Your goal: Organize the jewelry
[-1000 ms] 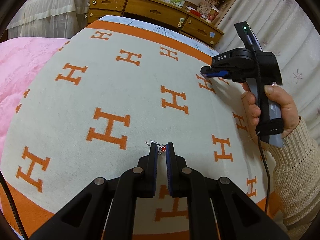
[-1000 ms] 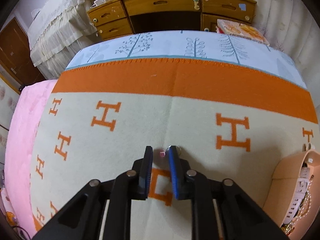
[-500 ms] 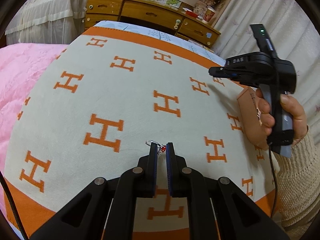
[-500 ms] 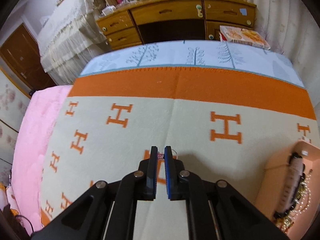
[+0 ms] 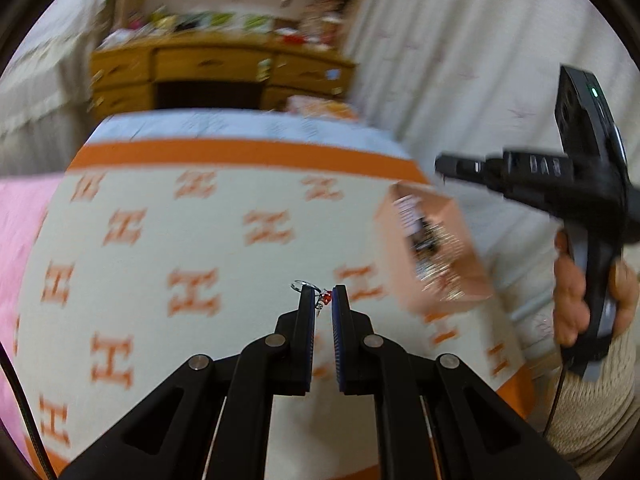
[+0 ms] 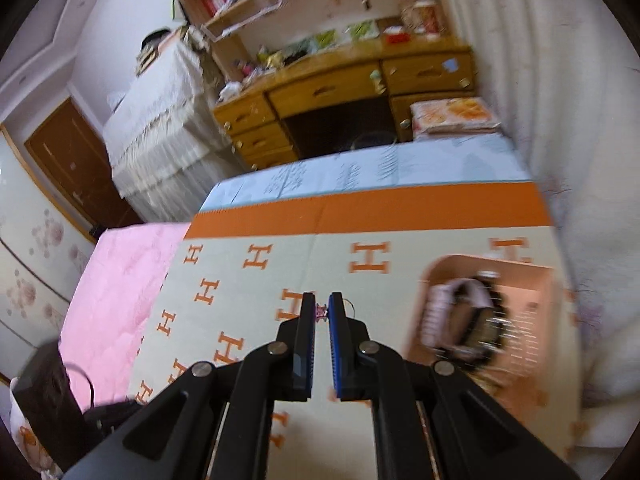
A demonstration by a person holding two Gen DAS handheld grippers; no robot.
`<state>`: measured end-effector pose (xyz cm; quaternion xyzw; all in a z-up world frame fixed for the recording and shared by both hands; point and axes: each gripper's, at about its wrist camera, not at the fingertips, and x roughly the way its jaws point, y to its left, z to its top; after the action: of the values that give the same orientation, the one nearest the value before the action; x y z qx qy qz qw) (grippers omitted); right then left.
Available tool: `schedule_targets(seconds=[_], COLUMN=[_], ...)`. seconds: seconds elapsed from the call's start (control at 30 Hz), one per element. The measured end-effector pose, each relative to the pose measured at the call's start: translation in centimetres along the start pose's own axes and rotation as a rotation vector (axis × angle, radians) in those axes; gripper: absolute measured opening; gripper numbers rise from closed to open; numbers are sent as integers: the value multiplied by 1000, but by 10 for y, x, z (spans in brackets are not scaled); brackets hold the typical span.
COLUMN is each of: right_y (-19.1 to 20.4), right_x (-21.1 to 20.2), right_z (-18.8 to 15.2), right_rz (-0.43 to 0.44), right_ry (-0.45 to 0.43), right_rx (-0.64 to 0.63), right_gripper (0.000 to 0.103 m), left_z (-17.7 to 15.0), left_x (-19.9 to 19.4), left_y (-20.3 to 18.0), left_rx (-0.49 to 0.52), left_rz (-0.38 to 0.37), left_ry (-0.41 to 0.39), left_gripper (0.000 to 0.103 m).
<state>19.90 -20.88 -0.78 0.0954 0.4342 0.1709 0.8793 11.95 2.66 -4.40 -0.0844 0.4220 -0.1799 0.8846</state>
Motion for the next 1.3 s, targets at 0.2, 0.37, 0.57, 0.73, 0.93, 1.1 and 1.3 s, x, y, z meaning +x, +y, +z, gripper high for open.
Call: schedule_targets(seconds=[0.2, 0.37, 0.57, 0.73, 0.93, 1.1, 1.3], right_y=[-47, -79, -102, -113, -112, -105, -99], right_x=[-36, -25, -5, 1, 1, -5, -19], right_z=[-11, -19, -34, -43, -48, -50, -51], right_rz=[-45, -58, -75, -75, -85, -116, -140], right_ry=[-46, -18, 84, 106, 101, 80, 42], right_rx=[65, 136, 193, 222, 221, 197, 179], right_gripper=[7, 7, 7, 8, 8, 8, 8], left_z=[46, 59, 55, 51, 52, 51, 51], left_x=[33, 74, 107, 119, 121, 115, 104], left_y=[-77, -119, -133, -132, -129, -130, -127], left_rx=[134, 181, 205, 195, 192, 196, 185], left_rz=[-71, -75, -60, -49, -46, -12, -3], left_ry=[-11, 44, 108, 139, 150, 118, 115], left_gripper=[6, 6, 6, 16, 22, 60, 77])
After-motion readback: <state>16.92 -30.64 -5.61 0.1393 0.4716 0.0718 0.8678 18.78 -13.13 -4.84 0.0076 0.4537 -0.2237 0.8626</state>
